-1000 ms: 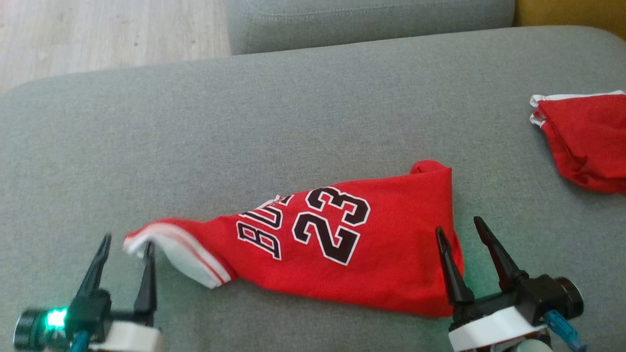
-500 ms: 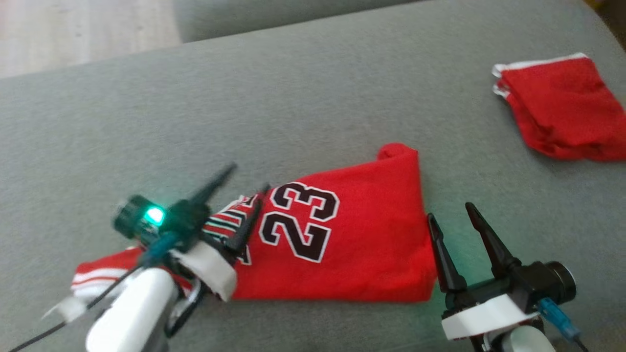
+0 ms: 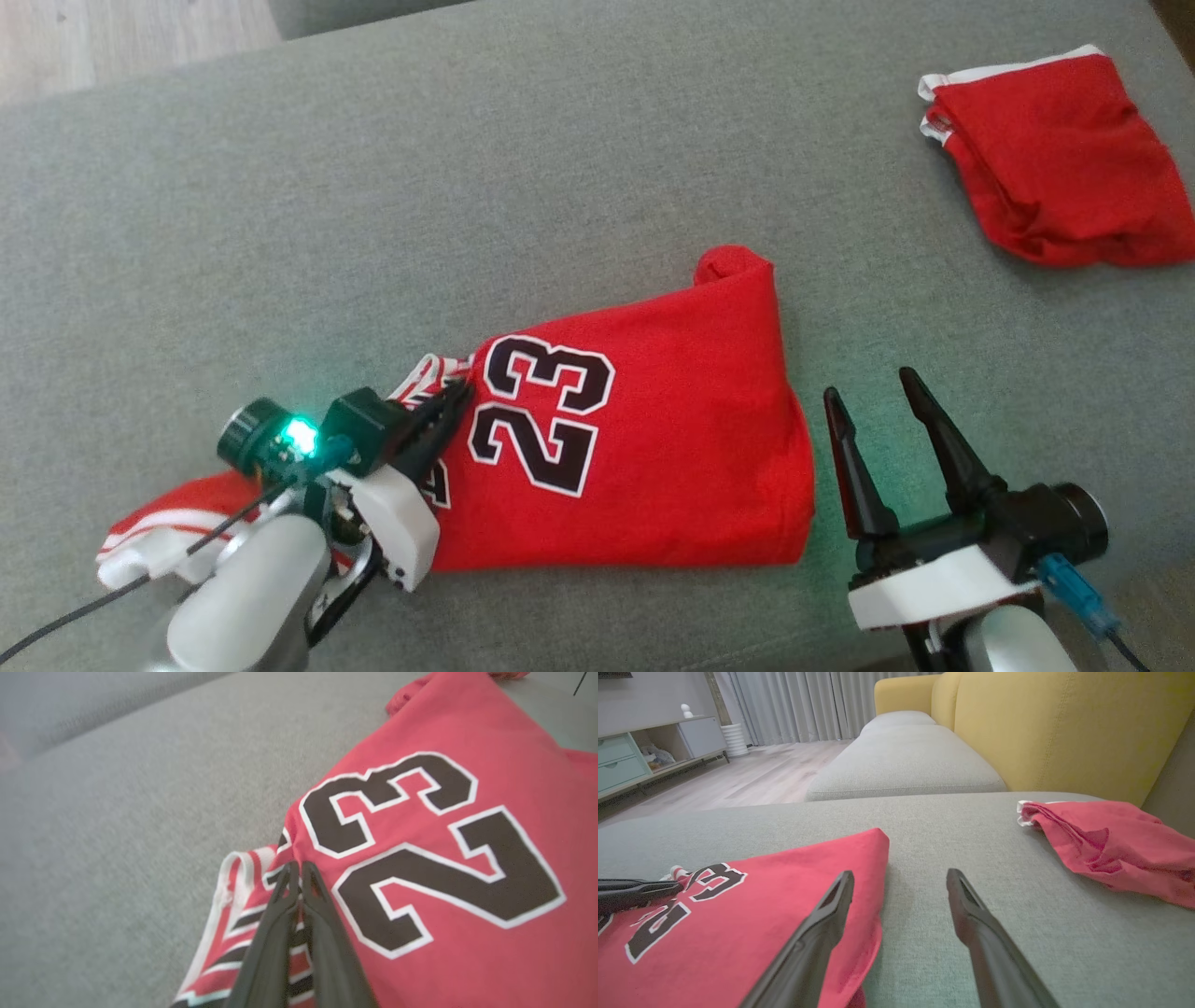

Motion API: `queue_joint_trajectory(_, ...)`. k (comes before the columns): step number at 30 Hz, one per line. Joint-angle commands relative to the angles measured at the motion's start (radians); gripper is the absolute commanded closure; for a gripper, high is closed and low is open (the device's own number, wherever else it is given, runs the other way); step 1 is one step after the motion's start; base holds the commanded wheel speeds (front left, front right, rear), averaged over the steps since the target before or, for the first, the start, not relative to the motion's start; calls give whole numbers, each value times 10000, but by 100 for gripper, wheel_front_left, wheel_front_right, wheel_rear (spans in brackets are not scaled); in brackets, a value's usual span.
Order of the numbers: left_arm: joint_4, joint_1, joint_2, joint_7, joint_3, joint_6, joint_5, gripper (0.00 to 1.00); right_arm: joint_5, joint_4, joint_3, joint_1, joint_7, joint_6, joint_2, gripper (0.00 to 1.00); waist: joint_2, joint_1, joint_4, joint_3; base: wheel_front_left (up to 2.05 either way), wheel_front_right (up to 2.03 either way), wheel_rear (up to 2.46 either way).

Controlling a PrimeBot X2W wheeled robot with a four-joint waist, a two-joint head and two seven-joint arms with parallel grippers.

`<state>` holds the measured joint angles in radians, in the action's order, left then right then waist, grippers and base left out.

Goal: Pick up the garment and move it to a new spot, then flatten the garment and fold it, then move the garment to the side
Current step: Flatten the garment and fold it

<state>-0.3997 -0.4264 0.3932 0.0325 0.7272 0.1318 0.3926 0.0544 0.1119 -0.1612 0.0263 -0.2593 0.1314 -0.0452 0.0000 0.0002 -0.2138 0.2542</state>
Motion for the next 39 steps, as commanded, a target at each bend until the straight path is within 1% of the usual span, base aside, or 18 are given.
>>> queue_joint_trajectory(1, 201, -505, 215, -192, -314, -71, -110, 100, 69, -298, -256, -231, -24, -7, -51, 0, 0, -2, 16, -64, 0, 0, 0)
queue_joint_trajectory(6, -76, -1444, 83, -1562, -289, -404, -943, 100, 13, -206, -290, -185, -24, -7, -51, 0, 0, -2, 25, -462, 0, 0, 0)
queue_joint_trajectory(10, -254, -2741, 82, -2343, -519, -682, -1487, 100, -10, -162, -328, -77, -24, -7, -51, 0, 0, -2, 1, -754, 0, 0, 0)
queue_joint_trajectory(15, -282, -4570, 136, -2770, -918, -935, -2020, 100, 29, -152, -380, 51, -24, -7, -51, 0, 0, -2, -22, -979, 0, 0, 0)
queue_joint_trajectory(17, -104, -5179, 162, -2856, -1117, -1123, -2205, 100, 68, -164, -376, 88, -24, -7, -51, 0, 0, -2, 9, -996, 0, 0, 0)
queue_joint_trajectory(20, 357, -5516, 200, -2919, -1371, -1345, -2289, 100, 123, -172, -390, 105, -24, -7, -51, 0, 0, -2, 75, -989, 0, 0, 0)
queue_joint_trajectory(23, 778, -4823, 222, -2932, -1270, -1310, -2130, 100, 189, -215, -348, 109, -24, -7, -51, 0, 0, -2, 174, -939, 0, 0, 0)
queue_joint_trajectory(27, 1073, -2666, 76, -2934, -827, -1403, -1629, 100, 265, -277, -297, 75, -24, -7, -51, 0, 0, -2, 308, -787, 0, 0, 0)
queue_joint_trajectory(31, 969, -366, -477, -2936, -92, -1362, -1010, 100, 256, -309, -209, 41, -24, -7, -51, 0, 0, -2, 515, -621, 0, 0, 0)
queue_joint_trajectory(33, 885, 427, -790, -2937, 327, -1179, -783, 100, 204, -300, -169, 8, -24, -7, -51, 0, 0, -2, 657, -572, 0, 0, 0)
queue_joint_trajectory(35, 818, 974, -1118, -2888, 685, -879, -469, 100, 134, -291, -97, -16, -24, -7, -51, 0, 0, -2, 840, -541, 0, 0, 0)
queue_joint_trajectory(36, 791, 1160, -1250, -2791, 830, -753, -310, 65, 94, -281, -79, -26, -24, -7, -51, 0, 0, -2, 922, -532, 0, 0, 0)
queue_joint_trajectory(37, 797, 1258, -1339, -2704, 950, -658, -207, 0, 57, -268, -75, -37, -24, -7, -51, 0, 0, -2, 1000, -524, 0, 0, 0)
queue_joint_trajectory(39, 906, 1298, -1409, -2618, 1054, -584, -115, 0, -11, -243, -87, -60, -24, -7, -51, 0, 0, -2, 1141, -526, 0, 0, 0)
